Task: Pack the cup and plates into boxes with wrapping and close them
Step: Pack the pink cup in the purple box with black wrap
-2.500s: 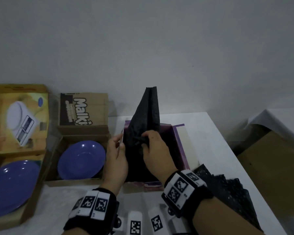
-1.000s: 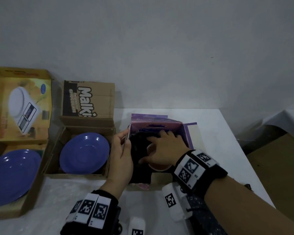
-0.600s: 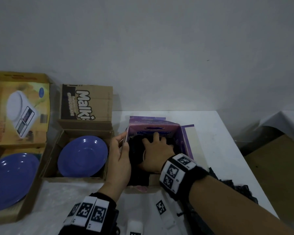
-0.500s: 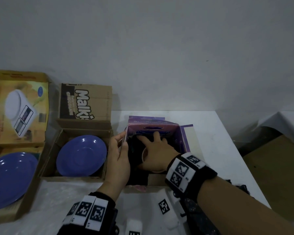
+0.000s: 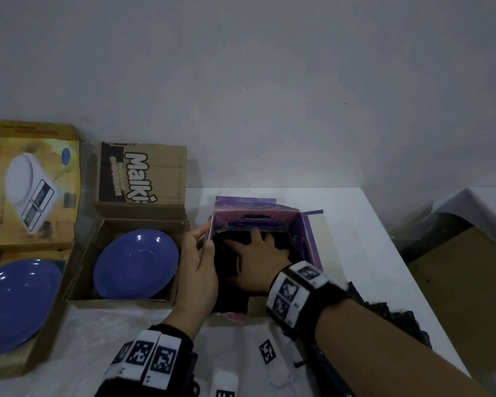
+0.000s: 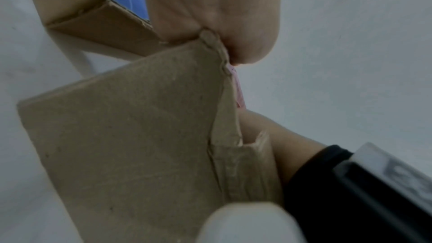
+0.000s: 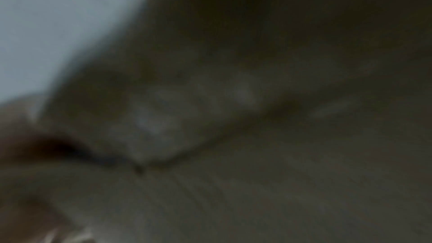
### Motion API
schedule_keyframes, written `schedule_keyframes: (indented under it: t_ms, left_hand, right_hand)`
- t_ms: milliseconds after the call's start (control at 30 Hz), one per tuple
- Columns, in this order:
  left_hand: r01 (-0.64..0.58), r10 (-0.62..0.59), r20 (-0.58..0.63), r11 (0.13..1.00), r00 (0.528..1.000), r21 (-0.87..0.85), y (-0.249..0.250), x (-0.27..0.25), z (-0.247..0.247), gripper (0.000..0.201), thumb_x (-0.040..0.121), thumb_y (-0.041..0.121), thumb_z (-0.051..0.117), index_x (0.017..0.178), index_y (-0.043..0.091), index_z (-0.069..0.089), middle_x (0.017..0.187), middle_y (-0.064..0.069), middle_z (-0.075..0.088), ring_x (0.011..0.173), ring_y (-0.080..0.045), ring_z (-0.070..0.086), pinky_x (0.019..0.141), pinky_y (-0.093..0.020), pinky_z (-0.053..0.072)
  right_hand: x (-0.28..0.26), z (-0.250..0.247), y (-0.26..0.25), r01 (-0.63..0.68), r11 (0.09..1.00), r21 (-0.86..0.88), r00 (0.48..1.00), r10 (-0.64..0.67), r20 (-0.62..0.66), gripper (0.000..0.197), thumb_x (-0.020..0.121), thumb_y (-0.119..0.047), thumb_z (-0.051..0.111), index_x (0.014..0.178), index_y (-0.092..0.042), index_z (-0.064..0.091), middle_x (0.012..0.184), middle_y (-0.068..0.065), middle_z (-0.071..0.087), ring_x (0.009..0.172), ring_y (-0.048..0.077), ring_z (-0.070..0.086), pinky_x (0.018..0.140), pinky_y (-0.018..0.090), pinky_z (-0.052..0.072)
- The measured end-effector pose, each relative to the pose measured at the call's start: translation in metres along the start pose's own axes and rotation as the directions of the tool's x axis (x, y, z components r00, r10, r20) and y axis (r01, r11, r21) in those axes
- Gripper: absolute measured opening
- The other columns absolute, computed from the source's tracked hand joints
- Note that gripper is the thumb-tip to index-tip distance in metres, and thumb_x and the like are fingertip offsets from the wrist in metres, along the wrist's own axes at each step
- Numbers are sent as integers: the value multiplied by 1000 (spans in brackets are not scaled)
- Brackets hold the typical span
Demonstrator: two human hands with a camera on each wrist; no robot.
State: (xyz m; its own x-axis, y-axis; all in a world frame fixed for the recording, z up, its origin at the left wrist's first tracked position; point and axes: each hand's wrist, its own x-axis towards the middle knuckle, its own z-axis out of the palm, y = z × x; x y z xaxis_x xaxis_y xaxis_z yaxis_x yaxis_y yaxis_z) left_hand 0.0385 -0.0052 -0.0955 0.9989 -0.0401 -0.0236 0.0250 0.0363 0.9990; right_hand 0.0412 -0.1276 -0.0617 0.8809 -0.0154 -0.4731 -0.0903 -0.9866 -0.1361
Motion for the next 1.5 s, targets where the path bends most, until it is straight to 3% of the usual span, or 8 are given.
schedule_keyframes:
  t_ms: [333, 633, 867, 1000, 1067, 1167, 1267, 1500]
  left_hand:
    - [-30, 30, -3, 998, 1000, 62, -4, 3, -1, 28, 100, 23, 40, 107, 49, 47, 115, 15, 56, 107, -4, 55, 97, -40, 47]
    - [-134, 134, 13, 964, 991, 229, -7, 2, -3, 33, 98, 25, 38, 105, 57, 45, 122, 4, 54, 116, -15, 52, 100, -49, 43]
    - [-189, 199, 1, 926, 980, 326, -5, 2, 1, 28, 98, 15, 40, 110, 39, 47, 117, 5, 52, 115, -18, 48, 99, -37, 40]
    - [-226, 239, 16, 888, 971, 401, -4, 1, -1, 25, 97, 15, 41, 109, 35, 51, 116, 4, 51, 114, -19, 47, 96, -32, 37]
    - [-244, 255, 41, 851, 966, 464, -3, 0, -1, 25, 95, 11, 44, 106, 30, 55, 119, -1, 50, 116, -20, 45, 96, -28, 33]
    - [-328, 353, 96, 689, 931, 647, 3, -2, 1, 24, 85, 4, 56, 102, 20, 64, 130, -14, 44, 117, -31, 42, 98, -34, 33]
    - [-383, 394, 170, 563, 903, 732, 5, -5, 5, 24, 80, 5, 63, 100, 18, 65, 129, -15, 45, 112, -36, 43, 95, -42, 33]
    - [-320, 304, 158, 609, 939, 726, 2, -5, 8, 24, 83, 9, 61, 107, 15, 63, 134, -15, 42, 121, -35, 35, 105, -41, 27]
  right_hand:
    - [-16, -43, 37, -69, 944, 322, 995, 42, 92, 80, 86, -48, 57, 149, -25, 13, 141, 10, 46, 125, 27, 48, 99, 31, 40]
    - [-42, -29, 41, -109, 921, 374, 991, 69, 118, 75, 90, -44, 54, 148, -15, 16, 138, 11, 48, 120, 27, 50, 93, 31, 39]
    - [-57, 2, 36, -127, 944, 303, 988, 92, 126, 86, 92, -14, 45, 147, -15, -21, 78, 5, 55, 62, 17, 51, 50, 27, 36]
    - [-67, -11, 59, -30, 809, 587, 987, 116, -110, 64, 89, -18, 54, 146, -21, 26, 122, 11, 60, 102, 27, 61, 86, 36, 51]
    - [-82, -15, 77, 92, 668, 738, 916, 235, -326, 37, 83, -14, 59, 117, -28, 55, 103, 5, 68, 88, 24, 66, 81, 42, 55]
    - [-107, -7, 104, 60, 720, 691, 775, 403, -487, 15, 85, -17, 59, 97, -25, 55, 80, -2, 63, 72, 20, 64, 69, 36, 55]
    - [-124, 27, 120, -169, 751, 639, 795, 487, -362, 10, 89, -23, 57, 96, -17, 53, 85, 3, 63, 79, 23, 61, 71, 32, 51]
    - [-136, 118, 107, -422, 872, 247, 892, 449, -60, 73, 70, -63, 62, 123, -19, 36, 125, 5, 34, 119, 28, 36, 91, 43, 44]
